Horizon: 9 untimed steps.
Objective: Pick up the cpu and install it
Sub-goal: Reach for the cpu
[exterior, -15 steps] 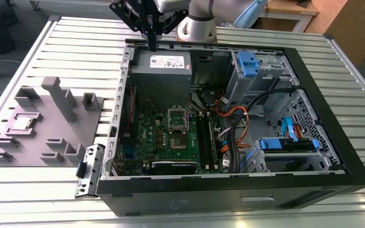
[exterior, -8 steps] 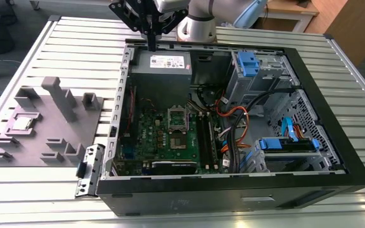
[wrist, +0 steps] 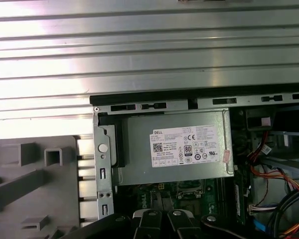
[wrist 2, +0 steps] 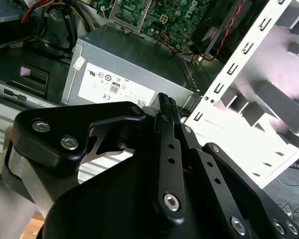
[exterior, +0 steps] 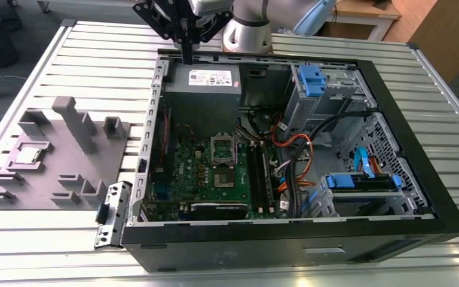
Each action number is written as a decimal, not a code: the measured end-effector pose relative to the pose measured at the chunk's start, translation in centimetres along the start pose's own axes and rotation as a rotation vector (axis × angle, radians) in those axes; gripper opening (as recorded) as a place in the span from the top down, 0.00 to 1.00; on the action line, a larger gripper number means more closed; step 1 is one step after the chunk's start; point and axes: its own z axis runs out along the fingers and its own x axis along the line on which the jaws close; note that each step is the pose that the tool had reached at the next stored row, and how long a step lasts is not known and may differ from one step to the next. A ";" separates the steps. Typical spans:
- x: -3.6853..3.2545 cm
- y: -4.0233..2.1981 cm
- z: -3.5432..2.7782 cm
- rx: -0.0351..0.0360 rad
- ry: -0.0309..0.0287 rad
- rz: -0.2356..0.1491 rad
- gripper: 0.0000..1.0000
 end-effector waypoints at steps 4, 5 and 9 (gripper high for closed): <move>0.42 -0.03 -0.01 0.0000 0.0000 0.000 0.89; 0.53 -0.04 -0.01 0.0000 0.0000 0.000 0.89; 0.66 -0.05 -0.02 0.0001 0.0000 0.000 0.89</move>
